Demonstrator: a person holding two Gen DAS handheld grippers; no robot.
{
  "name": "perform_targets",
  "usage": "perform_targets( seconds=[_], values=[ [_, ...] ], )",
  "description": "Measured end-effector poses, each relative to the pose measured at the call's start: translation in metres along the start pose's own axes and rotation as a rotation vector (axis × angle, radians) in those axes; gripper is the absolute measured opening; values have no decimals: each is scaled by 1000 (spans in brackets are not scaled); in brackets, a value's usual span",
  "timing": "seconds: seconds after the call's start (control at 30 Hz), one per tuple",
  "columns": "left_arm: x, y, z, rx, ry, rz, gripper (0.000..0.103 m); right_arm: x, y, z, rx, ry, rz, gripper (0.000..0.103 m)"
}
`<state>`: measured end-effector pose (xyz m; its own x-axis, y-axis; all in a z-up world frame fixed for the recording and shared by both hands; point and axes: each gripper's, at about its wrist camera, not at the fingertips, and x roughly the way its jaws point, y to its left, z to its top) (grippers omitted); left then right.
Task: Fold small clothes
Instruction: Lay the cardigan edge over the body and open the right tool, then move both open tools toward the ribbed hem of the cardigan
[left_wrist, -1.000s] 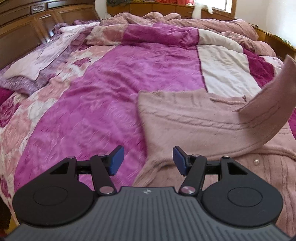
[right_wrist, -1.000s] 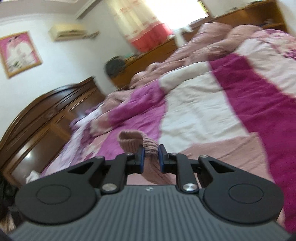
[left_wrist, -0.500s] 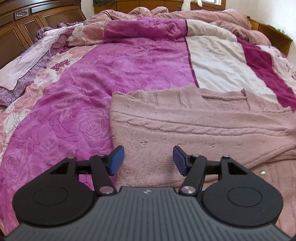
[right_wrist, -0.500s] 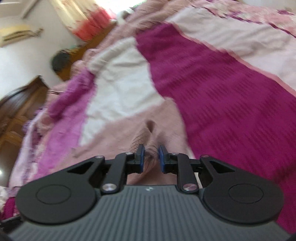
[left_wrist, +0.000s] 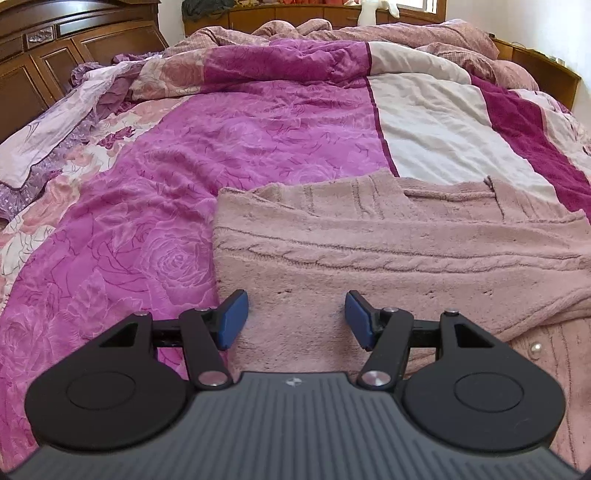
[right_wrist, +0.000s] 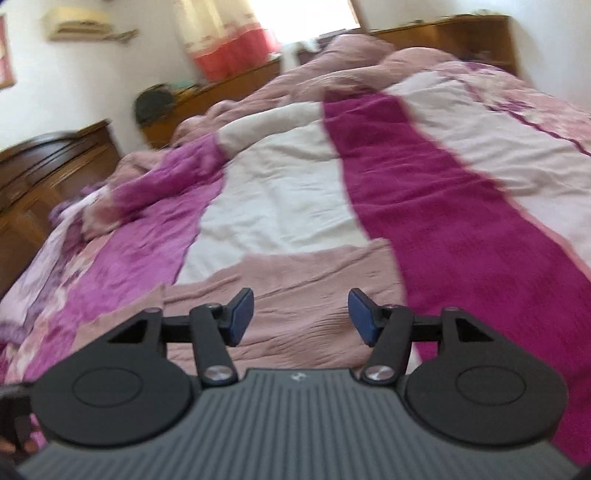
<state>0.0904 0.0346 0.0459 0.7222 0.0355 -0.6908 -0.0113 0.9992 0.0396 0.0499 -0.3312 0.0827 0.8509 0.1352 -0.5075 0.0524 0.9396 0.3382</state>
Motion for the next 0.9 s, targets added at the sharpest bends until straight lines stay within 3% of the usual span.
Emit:
perform_targets(
  seconds=[0.13, 0.27, 0.53, 0.7, 0.9],
  values=[
    [5, -6, -1, 20, 6, 17, 68, 21, 5, -9, -24, 58, 48, 57],
    [10, -4, -1, 9, 12, 19, 74, 41, -5, -24, -45, 134, -108, 55],
    [12, -1, -1, 4, 18, 12, 78, 10, 1, -19, -59, 69, -87, 57],
    [14, -3, -2, 25, 14, 25, 80, 33, -9, -34, -41, 140, -110, 56],
    [12, -3, -4, 51, 3, 35, 84, 26, -7, -37, -26, 115, -96, 57]
  ],
)
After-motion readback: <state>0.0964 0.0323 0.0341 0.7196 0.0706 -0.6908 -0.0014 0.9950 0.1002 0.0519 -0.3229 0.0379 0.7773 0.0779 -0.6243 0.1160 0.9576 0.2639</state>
